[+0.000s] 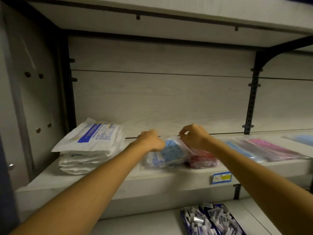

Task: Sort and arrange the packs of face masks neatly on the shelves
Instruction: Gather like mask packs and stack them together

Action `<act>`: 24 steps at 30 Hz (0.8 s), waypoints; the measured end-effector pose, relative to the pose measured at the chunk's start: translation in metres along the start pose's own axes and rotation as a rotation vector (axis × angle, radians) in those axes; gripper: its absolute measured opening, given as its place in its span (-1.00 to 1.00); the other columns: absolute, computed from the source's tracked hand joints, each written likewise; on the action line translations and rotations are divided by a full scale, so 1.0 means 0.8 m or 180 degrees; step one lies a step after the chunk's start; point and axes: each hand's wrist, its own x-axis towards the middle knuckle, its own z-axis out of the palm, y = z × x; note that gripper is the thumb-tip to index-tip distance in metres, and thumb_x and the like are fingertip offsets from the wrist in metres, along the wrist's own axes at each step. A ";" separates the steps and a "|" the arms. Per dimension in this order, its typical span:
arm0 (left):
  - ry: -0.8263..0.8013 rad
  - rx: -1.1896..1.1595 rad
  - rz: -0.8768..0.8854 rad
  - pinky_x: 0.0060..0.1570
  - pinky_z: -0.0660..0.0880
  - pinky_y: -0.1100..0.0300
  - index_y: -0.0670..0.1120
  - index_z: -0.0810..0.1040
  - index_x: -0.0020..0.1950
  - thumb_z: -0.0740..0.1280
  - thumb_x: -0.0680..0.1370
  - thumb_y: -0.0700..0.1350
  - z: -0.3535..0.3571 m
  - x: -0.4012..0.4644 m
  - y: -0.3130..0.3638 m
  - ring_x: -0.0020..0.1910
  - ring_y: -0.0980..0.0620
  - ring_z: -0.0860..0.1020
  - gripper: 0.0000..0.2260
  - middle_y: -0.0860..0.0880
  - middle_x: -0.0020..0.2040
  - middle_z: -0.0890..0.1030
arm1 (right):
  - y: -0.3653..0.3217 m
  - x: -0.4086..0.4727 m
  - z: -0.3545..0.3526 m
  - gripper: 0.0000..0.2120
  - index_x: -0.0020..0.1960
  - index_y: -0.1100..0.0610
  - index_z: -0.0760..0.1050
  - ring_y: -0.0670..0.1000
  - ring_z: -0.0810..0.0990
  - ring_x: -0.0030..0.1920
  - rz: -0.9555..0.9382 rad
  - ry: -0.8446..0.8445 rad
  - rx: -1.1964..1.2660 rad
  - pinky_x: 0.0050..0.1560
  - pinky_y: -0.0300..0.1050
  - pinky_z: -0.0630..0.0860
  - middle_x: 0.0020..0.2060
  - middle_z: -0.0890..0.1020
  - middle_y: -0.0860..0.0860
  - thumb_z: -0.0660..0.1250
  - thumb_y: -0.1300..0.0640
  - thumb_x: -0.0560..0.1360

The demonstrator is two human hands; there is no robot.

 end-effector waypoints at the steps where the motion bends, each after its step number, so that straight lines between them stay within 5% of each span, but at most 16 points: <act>1: -0.0168 0.0052 -0.0177 -0.06 0.46 0.16 -0.16 0.42 0.27 0.25 0.55 -0.02 0.007 0.002 0.002 0.15 -0.16 0.51 -0.65 -0.17 0.23 0.49 | 0.005 0.002 0.001 -0.76 0.19 0.16 0.58 0.09 0.57 0.14 -0.0059 -0.0060 0.0001 -0.02 -0.29 0.36 0.17 0.61 0.10 0.24 0.20 0.57; 6: -0.0356 -0.0248 -0.0716 -0.07 0.53 0.10 -0.20 0.44 0.14 0.29 0.53 -0.08 0.027 0.020 0.007 0.04 -0.12 0.57 -0.74 -0.17 0.10 0.53 | 0.024 0.021 0.007 -0.75 0.19 0.14 0.59 0.09 0.57 0.12 -0.0327 -0.0306 0.0047 0.01 -0.24 0.42 0.18 0.61 0.09 0.25 0.17 0.56; 11: -0.0264 -0.1559 -0.1188 -0.16 0.47 0.08 -0.26 0.41 0.28 0.38 0.52 -0.17 0.027 0.024 0.010 0.10 -0.19 0.53 -0.62 -0.25 0.23 0.46 | 0.034 0.032 0.018 -0.76 0.15 0.11 0.61 0.06 0.59 -0.02 -0.0456 -0.0599 -0.0015 -0.05 -0.17 0.51 0.11 0.63 0.09 0.24 0.17 0.55; 16: -0.0375 -0.2414 -0.1613 -0.06 0.44 0.12 -0.21 0.49 0.08 0.39 0.50 -0.19 0.028 0.023 0.003 -0.23 -0.04 0.43 -0.80 -0.16 -0.14 0.45 | 0.033 0.032 0.018 -0.76 0.13 0.13 0.62 0.06 0.59 -0.06 -0.0565 -0.0651 0.0078 -0.07 -0.15 0.51 0.08 0.64 0.11 0.23 0.18 0.54; 20: -0.0484 -0.2394 -0.1706 0.08 0.52 0.09 -0.22 0.52 0.15 0.45 0.46 -0.11 0.037 0.023 0.003 -0.10 -0.08 0.54 -0.68 -0.18 -0.05 0.54 | 0.032 0.033 0.017 -0.75 0.15 0.14 0.61 0.06 0.57 -0.01 -0.0551 -0.0720 0.0090 -0.06 -0.17 0.48 0.10 0.63 0.10 0.24 0.17 0.54; 24: -0.0423 -0.2222 -0.1503 0.19 0.49 0.05 -0.22 0.50 0.06 0.41 0.50 -0.14 0.036 0.026 0.013 -0.01 -0.12 0.51 -0.78 -0.17 0.00 0.51 | 0.032 0.034 0.015 -0.76 0.13 0.15 0.61 0.07 0.59 -0.08 -0.0478 -0.0757 0.0173 -0.11 -0.17 0.50 0.04 0.65 0.10 0.24 0.18 0.53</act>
